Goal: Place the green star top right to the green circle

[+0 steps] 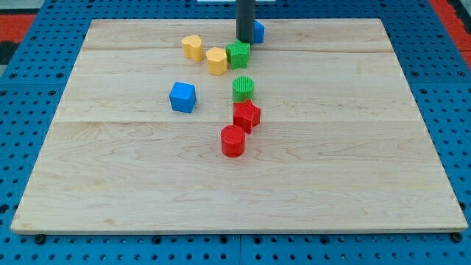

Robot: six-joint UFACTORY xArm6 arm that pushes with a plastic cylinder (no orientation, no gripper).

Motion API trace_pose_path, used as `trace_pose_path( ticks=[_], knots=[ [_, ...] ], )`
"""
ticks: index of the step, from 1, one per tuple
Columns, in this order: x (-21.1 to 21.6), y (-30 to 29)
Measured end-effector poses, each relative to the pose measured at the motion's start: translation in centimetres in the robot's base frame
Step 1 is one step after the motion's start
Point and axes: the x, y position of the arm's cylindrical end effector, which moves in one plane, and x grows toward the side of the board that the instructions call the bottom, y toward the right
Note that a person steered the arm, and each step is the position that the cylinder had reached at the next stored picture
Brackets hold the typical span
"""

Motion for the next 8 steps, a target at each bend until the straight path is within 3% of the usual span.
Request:
trace_pose_path(
  ticks=[3,6,8],
  knots=[
    [0.0,-2.1],
    [2.7,-4.3],
    [3.8,-2.9]
  ],
)
